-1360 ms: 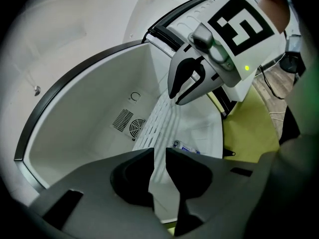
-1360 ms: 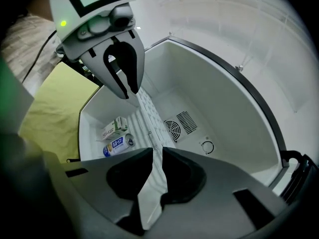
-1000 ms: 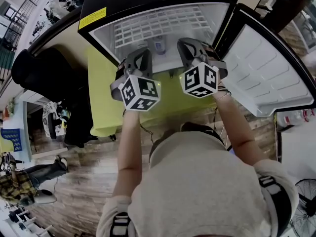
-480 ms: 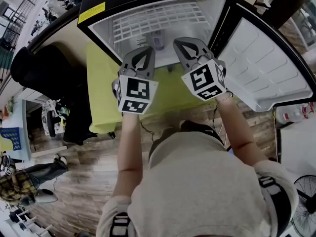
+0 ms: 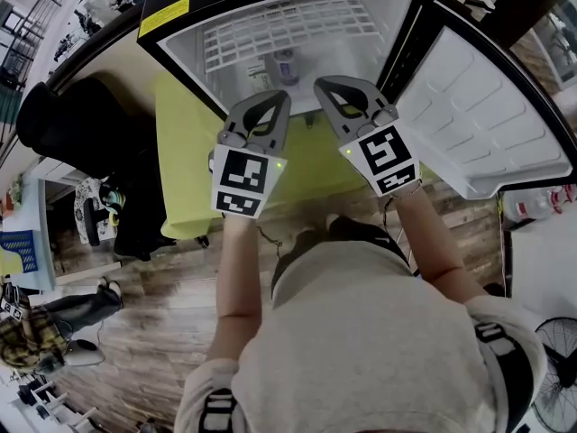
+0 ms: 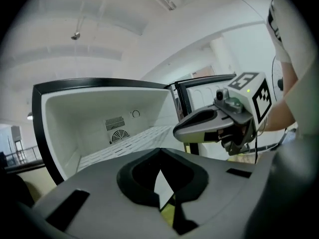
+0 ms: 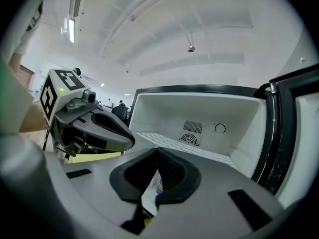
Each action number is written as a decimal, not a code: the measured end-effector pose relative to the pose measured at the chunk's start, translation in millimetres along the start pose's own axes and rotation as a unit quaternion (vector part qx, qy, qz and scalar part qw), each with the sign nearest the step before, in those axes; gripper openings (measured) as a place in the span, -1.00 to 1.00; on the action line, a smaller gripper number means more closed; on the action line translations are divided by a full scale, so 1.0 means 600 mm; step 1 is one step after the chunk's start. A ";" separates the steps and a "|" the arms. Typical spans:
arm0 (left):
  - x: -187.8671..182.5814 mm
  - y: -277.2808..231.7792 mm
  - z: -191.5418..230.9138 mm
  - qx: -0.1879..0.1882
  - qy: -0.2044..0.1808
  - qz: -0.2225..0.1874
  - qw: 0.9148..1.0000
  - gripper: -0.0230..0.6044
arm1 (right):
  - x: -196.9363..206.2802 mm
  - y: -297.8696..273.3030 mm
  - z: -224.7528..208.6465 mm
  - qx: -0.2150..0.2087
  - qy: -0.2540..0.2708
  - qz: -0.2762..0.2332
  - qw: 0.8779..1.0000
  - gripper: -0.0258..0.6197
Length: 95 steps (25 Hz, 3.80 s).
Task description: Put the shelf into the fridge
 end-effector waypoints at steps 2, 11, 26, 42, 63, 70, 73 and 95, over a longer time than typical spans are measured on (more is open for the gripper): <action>0.000 0.004 -0.003 0.012 0.028 -0.014 0.999 -0.88 | 0.004 0.003 0.003 -0.002 -0.019 -0.009 1.000 -0.88; 0.019 0.012 -0.022 0.051 0.108 -0.062 0.991 -0.88 | 0.028 0.023 0.025 -0.016 -0.100 -0.032 0.994 -0.88; 0.082 0.015 -0.064 0.064 0.177 -0.046 0.981 -0.89 | 0.072 0.040 0.075 -0.059 -0.205 -0.052 0.976 -0.88; 0.147 0.030 -0.070 0.017 0.195 0.011 0.981 -0.89 | 0.113 0.047 0.111 -0.086 -0.196 0.007 0.977 -0.88; 0.151 0.036 -0.065 0.014 0.218 0.008 0.976 -0.89 | 0.118 0.047 0.115 -0.103 -0.184 0.031 0.977 -0.89; 0.154 0.034 -0.067 0.022 0.237 0.000 0.971 -0.89 | 0.113 0.047 0.113 -0.097 -0.181 0.024 0.978 -0.89; 0.156 0.035 -0.065 0.020 0.238 0.002 0.971 -0.89 | 0.112 0.047 0.114 -0.100 -0.183 0.023 0.978 -0.89; 0.157 0.037 -0.064 0.015 0.242 0.000 0.970 -0.89 | 0.113 0.042 0.121 -0.105 -0.167 0.028 0.980 -0.89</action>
Point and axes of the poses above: the fingertips, and each gripper's own axes: y backward along the fingers, z to its left, x out of its underside, the point moved 8 cm from there along y, backward along the fingers, and after that the axes turned 11 degrees about y, right-handed, at the moved point
